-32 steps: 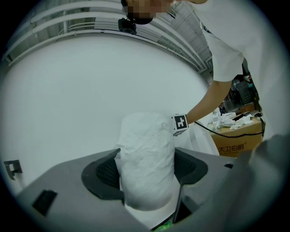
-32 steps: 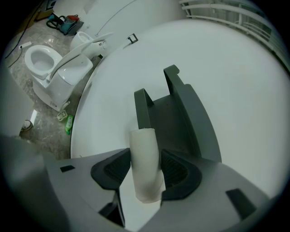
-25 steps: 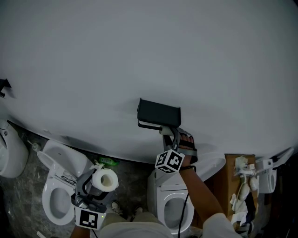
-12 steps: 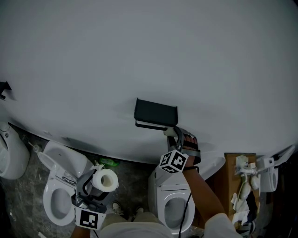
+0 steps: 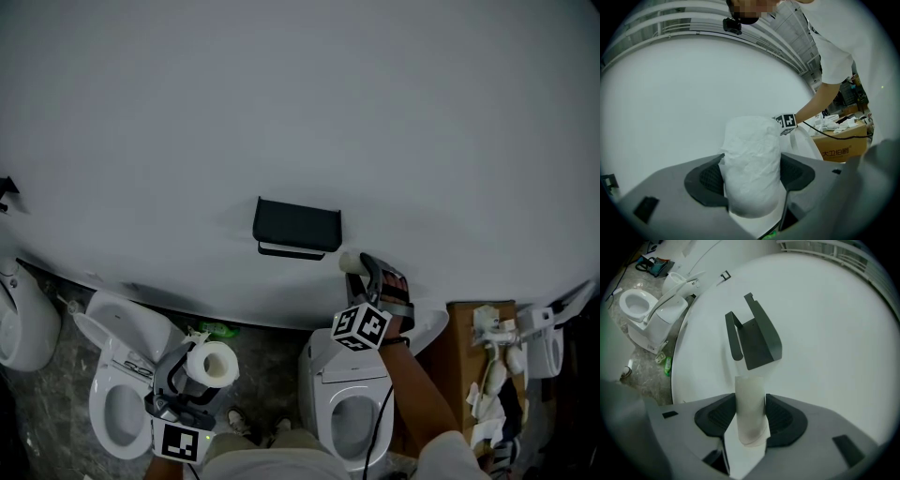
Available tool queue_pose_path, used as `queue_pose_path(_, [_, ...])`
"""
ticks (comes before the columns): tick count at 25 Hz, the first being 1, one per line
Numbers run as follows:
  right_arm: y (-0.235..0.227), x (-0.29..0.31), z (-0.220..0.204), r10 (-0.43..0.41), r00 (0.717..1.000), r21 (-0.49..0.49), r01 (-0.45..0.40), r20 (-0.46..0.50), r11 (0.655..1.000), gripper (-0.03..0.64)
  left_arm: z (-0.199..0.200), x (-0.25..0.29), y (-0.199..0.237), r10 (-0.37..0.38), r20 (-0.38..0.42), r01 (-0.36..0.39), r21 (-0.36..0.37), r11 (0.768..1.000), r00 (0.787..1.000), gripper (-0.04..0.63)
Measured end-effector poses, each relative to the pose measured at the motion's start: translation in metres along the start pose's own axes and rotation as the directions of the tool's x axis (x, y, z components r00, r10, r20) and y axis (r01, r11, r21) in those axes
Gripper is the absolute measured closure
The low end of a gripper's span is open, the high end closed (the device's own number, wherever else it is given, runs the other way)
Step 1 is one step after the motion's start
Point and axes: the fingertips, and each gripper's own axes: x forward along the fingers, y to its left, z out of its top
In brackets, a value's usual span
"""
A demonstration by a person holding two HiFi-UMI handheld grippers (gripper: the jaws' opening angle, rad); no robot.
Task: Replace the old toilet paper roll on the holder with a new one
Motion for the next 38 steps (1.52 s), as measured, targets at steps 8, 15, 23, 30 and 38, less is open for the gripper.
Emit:
queue_pose_path(8, [-0.016,-0.04,-0.024,-0.03,0.999,0.075,0.028,0.022,0.997,0.423,0.015,0.012,-0.014,-0.021,0.007,0.02,0.021,1.0,1.0,0.268])
queue_pose_path(15, [-0.011,-0.079,-0.038,-0.032,0.999,0.14,0.025,0.044,0.99,0.423,0.032,0.023,-0.025,-0.029,0.035,0.027,0.052,0.998,0.999,0.268])
queue_pose_path(23, [0.006,-0.109,-0.057,-0.013,0.999,0.199,0.005,0.041,0.98,0.423,0.045,0.041,-0.04,-0.045,0.049,0.042,0.069,0.997,0.998,0.268])
queue_pose_path(30, [0.005,-0.119,-0.09,-0.017,1.0,0.231,0.015,0.006,0.973,0.423,0.057,0.068,-0.056,-0.082,0.083,0.076,0.083,0.994,0.993,0.268])
queue_pose_path(38, [-0.002,-0.125,-0.123,-0.029,0.999,0.261,0.034,-0.025,0.965,0.423,0.063,0.123,-0.072,-0.141,0.125,0.121,0.153,0.981,0.982,0.268])
